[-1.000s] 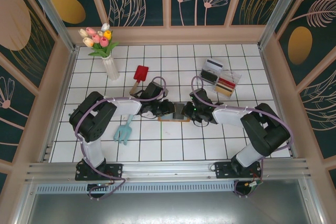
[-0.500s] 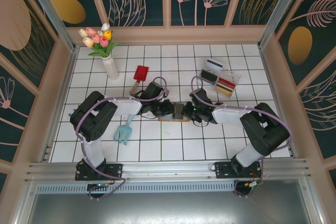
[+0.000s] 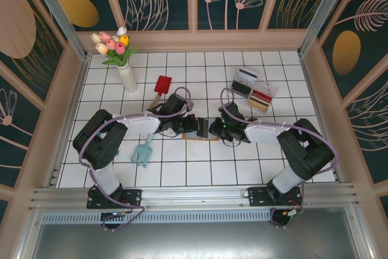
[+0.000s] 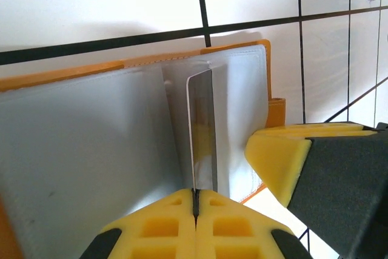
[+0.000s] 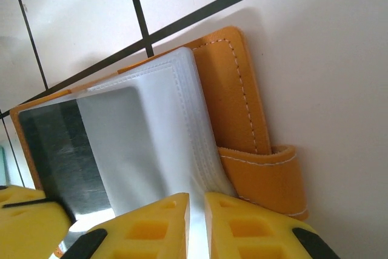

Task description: Take the credit cards out of the card holder

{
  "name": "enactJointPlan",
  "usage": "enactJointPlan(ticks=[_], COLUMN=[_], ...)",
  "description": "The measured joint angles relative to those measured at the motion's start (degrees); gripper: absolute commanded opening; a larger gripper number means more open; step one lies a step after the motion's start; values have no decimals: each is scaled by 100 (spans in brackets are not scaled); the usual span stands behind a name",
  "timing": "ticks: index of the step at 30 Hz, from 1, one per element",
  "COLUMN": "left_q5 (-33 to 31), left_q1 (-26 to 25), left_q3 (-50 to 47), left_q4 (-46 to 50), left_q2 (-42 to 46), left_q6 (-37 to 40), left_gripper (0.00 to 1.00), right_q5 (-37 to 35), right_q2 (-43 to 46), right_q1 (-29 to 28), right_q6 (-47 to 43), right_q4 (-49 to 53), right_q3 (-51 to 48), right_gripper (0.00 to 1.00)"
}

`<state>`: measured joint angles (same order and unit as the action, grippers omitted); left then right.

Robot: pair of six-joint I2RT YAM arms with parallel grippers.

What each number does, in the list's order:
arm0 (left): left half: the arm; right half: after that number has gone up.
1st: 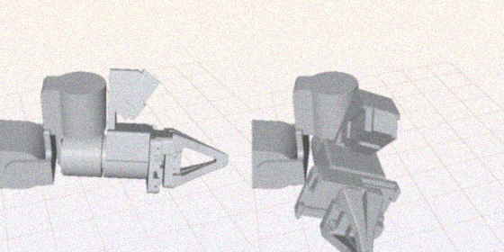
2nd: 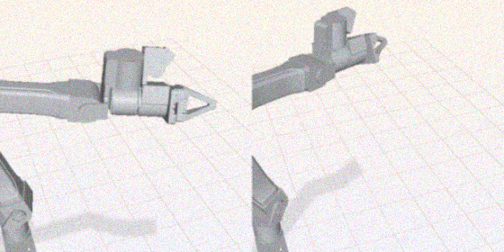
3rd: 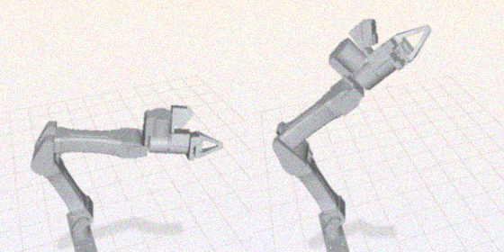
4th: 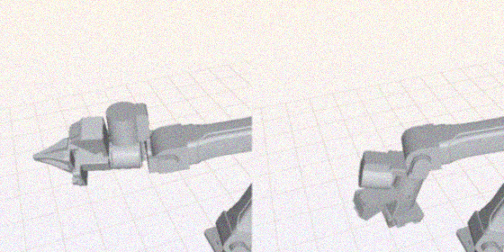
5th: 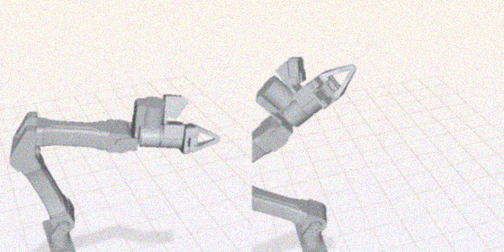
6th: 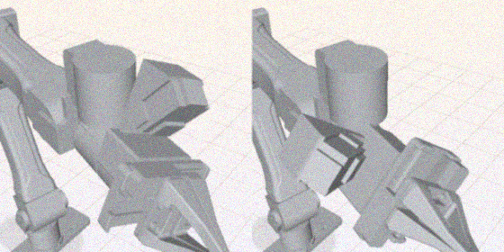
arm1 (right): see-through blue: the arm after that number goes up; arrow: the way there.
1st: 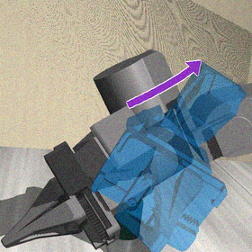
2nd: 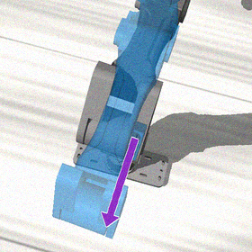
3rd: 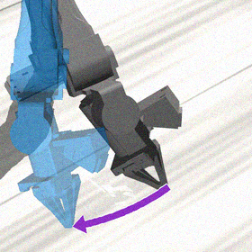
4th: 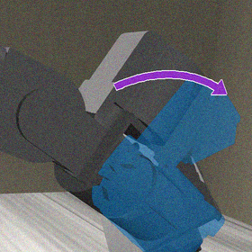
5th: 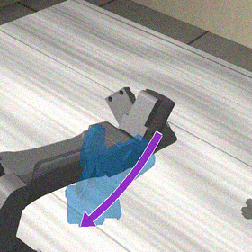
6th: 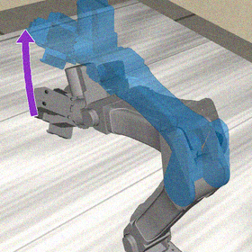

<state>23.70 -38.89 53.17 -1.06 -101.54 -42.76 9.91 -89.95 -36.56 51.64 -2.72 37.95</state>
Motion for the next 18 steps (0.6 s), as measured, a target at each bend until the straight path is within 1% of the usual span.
enactJointPlan(ticks=[5,8,10,15,18], left_q5=[-190,-363,-527,-907,-925], left_q1=[52,74,87,87,98], left_q3=[-68,-79,-76,-46,-2], left_q4=[310,516,656,1001,1008], left_q2=[356,688,909,1392,1655], left_q6=[122,164,210,269,247], left_gripper=[0,0,0,0,0], right_q5=[28,76,133,315,577], right_q2=[46,219,411,994,1384], right_q1=[4,68,164,350,461], right_q6=[-11,-42,-96,-367,-459], right_q4=[0,-7,-11,-66,-249], right_q3=[4,2,4,103,120], right_gripper=[18,21,27,48,57])
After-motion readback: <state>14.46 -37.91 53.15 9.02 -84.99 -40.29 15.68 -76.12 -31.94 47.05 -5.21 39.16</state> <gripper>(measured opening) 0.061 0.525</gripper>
